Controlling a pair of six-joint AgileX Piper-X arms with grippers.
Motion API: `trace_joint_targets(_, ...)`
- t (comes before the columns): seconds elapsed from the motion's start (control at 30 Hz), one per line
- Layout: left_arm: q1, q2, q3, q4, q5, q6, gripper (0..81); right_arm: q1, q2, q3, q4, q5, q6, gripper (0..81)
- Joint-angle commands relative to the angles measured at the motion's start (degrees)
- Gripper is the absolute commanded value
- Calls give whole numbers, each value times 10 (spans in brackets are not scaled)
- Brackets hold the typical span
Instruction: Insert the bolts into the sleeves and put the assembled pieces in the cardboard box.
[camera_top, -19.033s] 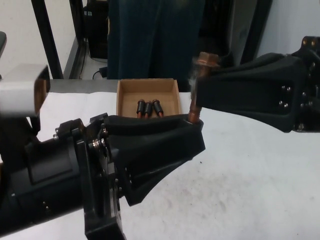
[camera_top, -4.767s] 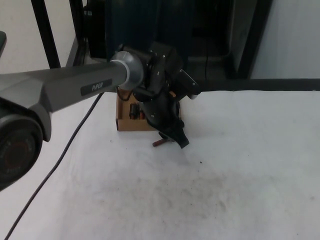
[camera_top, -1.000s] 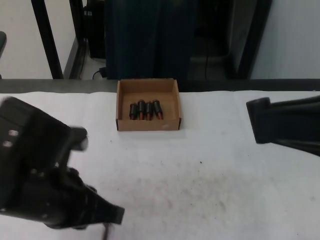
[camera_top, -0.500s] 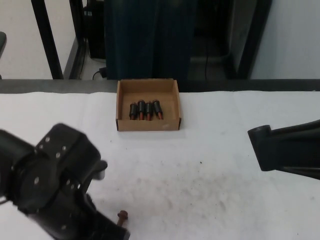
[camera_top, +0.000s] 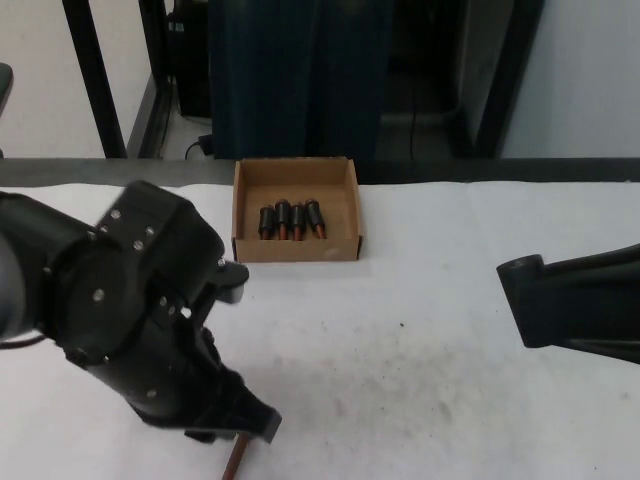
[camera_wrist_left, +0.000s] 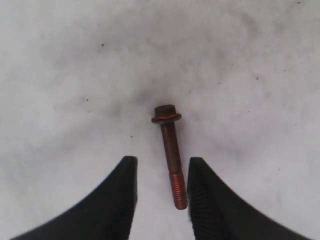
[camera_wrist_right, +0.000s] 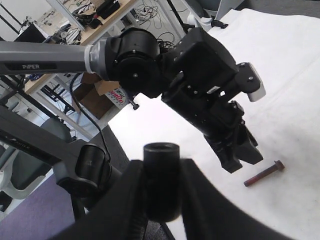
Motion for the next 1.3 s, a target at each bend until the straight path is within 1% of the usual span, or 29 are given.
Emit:
trace_joint_targets(0.0,-4,33,-4,7,5,4,331,0,-5,-1,-2,-6,0,3)
trace_joint_targets(0.2,-4,67,-4,5,10,4,331,0,-5,-1,-2,-6,0,3)
trace_joint_targets(0.43,-4,67,-5,-20,30,1,331,0,-5,-1,-2,-6,-10,3)
trace_joint_targets(0.93,-4,68,-5,-72,31,-9,331,0,-5,-1,-2,-6,-17,3)
trace_joint_targets(1.27,-4,74,-5,-77,37,-13,331,0,-5,-1,-2,-6,-17,3)
